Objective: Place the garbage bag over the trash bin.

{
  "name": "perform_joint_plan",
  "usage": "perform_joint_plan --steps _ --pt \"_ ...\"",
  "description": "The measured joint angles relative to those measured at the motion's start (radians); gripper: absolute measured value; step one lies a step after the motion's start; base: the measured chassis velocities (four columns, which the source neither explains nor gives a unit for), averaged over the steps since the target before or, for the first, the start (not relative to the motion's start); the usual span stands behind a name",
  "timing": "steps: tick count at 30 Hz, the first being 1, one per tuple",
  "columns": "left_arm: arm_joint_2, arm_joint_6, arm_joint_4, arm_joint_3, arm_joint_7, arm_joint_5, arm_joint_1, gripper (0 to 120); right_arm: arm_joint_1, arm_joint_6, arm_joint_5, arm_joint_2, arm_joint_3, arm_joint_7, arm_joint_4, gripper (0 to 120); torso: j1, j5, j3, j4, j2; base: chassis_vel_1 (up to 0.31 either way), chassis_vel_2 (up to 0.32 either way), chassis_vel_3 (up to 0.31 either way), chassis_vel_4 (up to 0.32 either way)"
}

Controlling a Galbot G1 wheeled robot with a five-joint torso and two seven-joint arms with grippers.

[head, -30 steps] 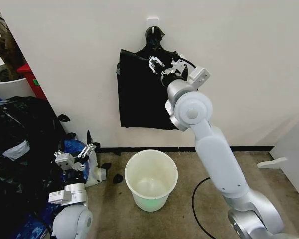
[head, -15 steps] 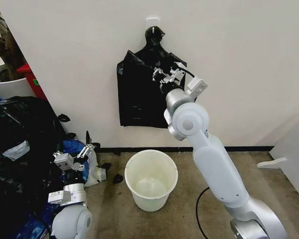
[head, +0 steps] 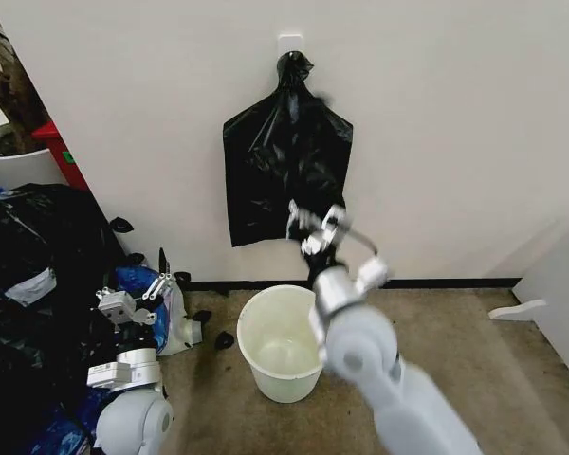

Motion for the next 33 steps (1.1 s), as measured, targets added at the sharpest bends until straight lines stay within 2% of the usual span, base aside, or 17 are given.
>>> perform_joint_plan --steps 8,21,28,31,33 --pt "0.000 -0.004 -0.018 0.001 0.001 0.005 0.018 100 -0.139 0.113 -0.222 0.006 -0.049 -0.117 -0.105 0 0.000 0.0001 0.000 0.0001 0.000 0.000 0.000 0.000 0.000" --pt "0.002 -0.013 -0.028 -0.004 0.001 0.005 0.029 100 -0.182 0.227 -0.438 0.002 -0.039 -0.243 -0.221 0 0.000 0.0001 0.000 0.0000 0.000 0.000 0.000 0.000 0.000" --pt "0.001 -0.013 -0.029 -0.003 0.001 0.007 0.030 100 -0.170 0.298 -0.526 0.014 0.003 -0.283 -0.233 0 0.000 0.0001 0.000 0.0001 0.000 0.000 0.000 0.000 0.000" --pt "0.000 -0.014 -0.027 -0.004 0.001 0.008 0.031 100 -0.166 0.402 -0.647 0.008 0.075 -0.346 -0.256 10 0.000 0.0002 0.000 0.0001 0.000 0.000 0.000 0.000 0.000" --pt "0.000 -0.014 -0.026 -0.004 0.001 0.008 0.030 100 -0.167 0.425 -0.671 0.006 0.094 -0.368 -0.261 11 0.000 0.0002 0.000 0.0001 0.000 0.000 0.000 0.000 0.000"
